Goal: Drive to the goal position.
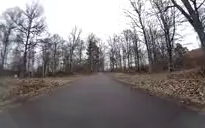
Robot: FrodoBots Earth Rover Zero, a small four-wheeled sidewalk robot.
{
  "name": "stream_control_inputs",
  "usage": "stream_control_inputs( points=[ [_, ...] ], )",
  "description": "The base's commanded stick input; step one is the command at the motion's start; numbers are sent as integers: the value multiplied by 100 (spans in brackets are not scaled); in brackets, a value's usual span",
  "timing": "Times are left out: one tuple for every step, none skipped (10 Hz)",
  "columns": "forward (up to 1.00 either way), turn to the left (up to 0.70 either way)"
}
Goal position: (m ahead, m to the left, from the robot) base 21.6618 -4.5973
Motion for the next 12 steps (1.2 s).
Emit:
stream_control_inputs(
  points=[
    [100, 0],
    [100, 0],
    [100, 0],
    [100, 0],
    [100, 0],
    [100, 0],
    [100, 0],
    [100, 0],
    [100, 0],
    [100, 3],
    [100, 40],
    [100, 40]
  ],
)
